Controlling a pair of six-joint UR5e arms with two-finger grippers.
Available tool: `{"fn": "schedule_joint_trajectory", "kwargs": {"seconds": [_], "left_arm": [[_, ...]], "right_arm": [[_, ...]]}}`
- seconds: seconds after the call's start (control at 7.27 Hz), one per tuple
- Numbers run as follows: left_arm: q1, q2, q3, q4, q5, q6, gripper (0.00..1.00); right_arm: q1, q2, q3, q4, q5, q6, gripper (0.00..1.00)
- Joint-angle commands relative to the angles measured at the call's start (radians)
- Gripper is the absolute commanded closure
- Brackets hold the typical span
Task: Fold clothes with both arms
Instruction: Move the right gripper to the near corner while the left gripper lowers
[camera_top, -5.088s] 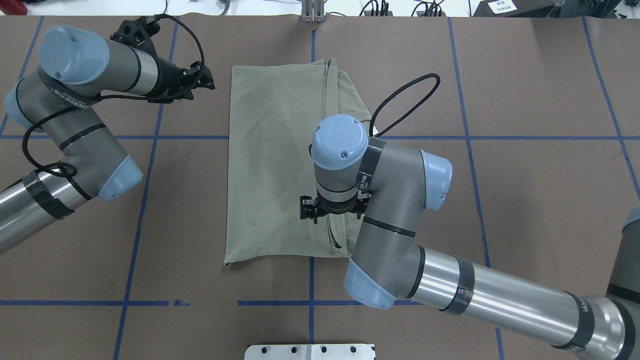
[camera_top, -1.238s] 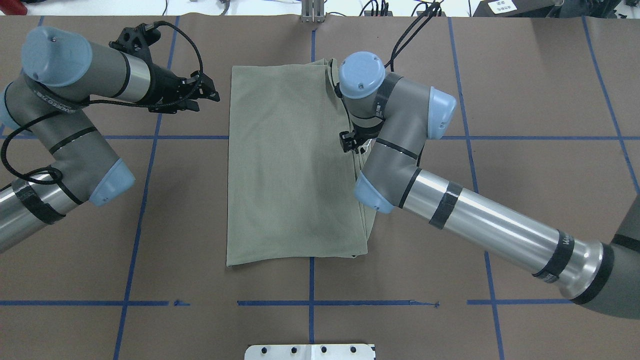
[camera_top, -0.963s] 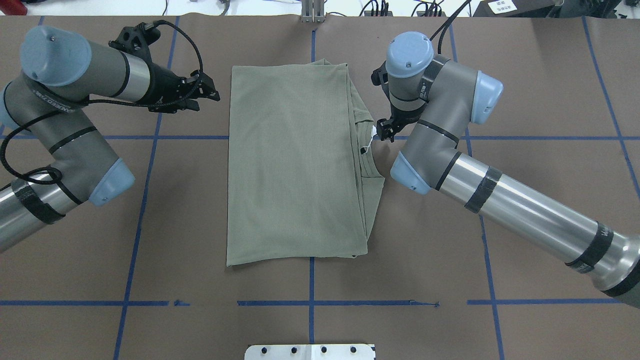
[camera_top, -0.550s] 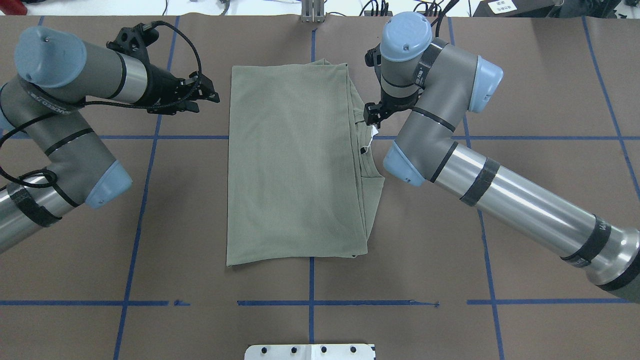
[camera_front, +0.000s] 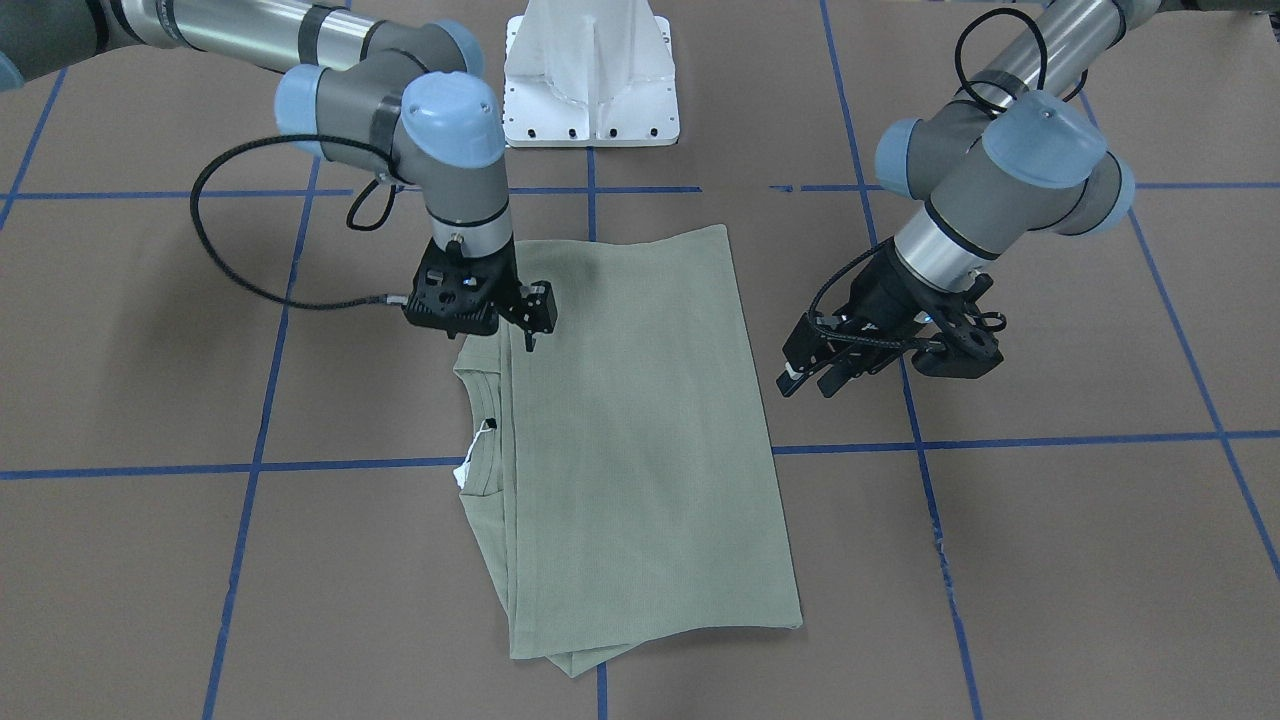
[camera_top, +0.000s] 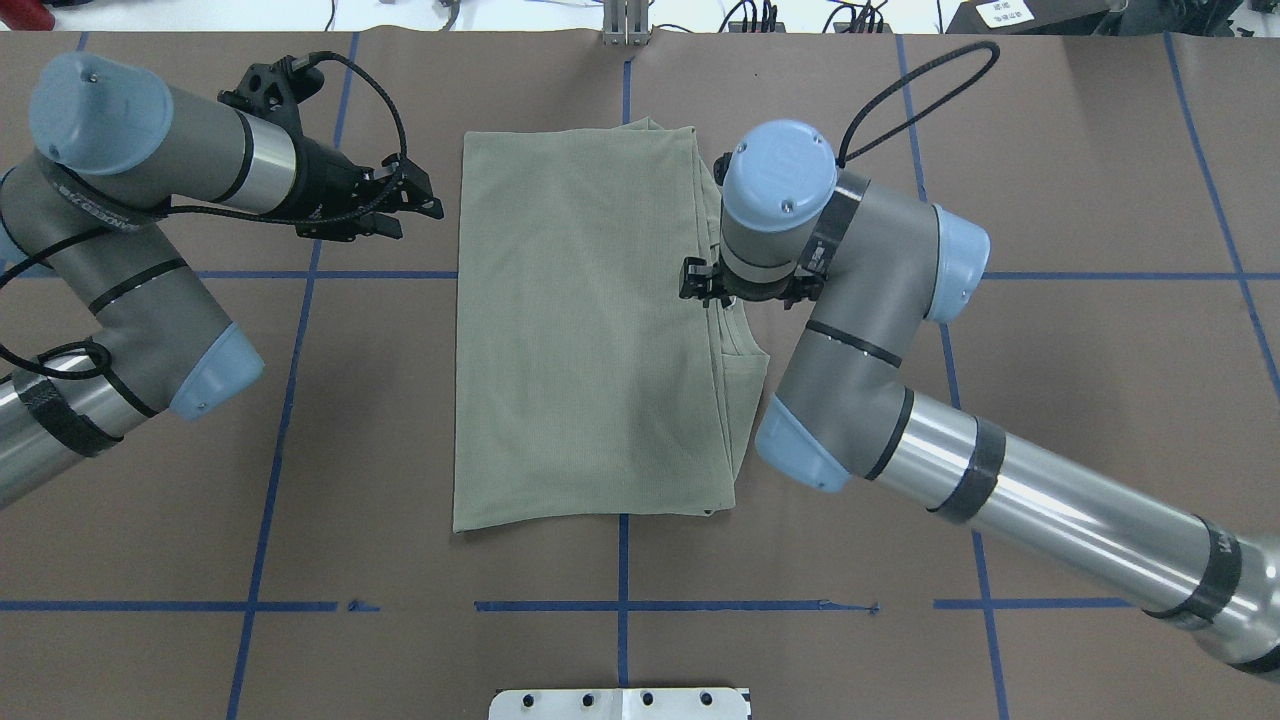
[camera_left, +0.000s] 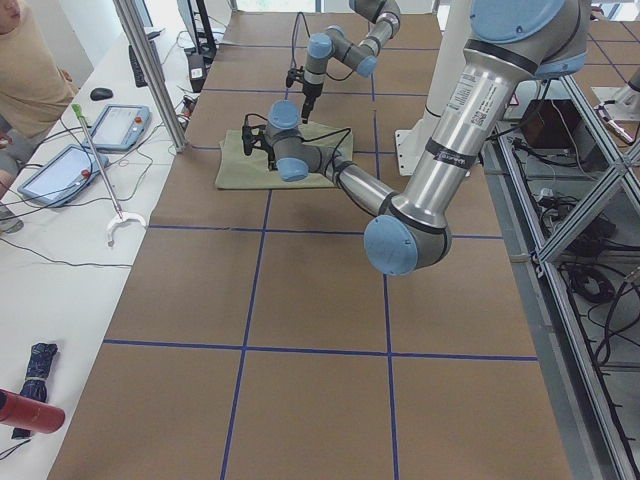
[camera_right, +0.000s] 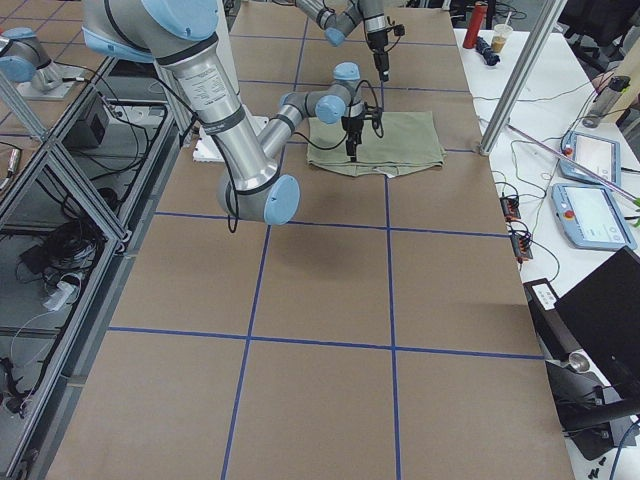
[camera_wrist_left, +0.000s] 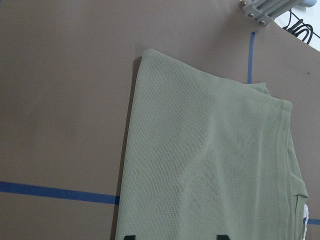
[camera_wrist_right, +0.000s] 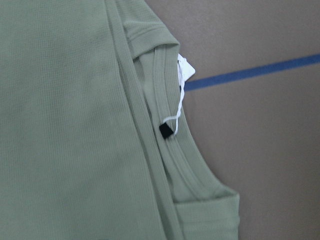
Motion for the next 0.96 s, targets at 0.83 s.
{"fn": "schedule_joint_trajectory", "kwargs": {"seconds": [0.83], "left_arm": [[-0.001,0.000,-0.004,-0.002,0.007,-0.004,0.37]], "right_arm": [[-0.201,-0.183,0.092,0.187,-0.175,0.557,0.16]]}}
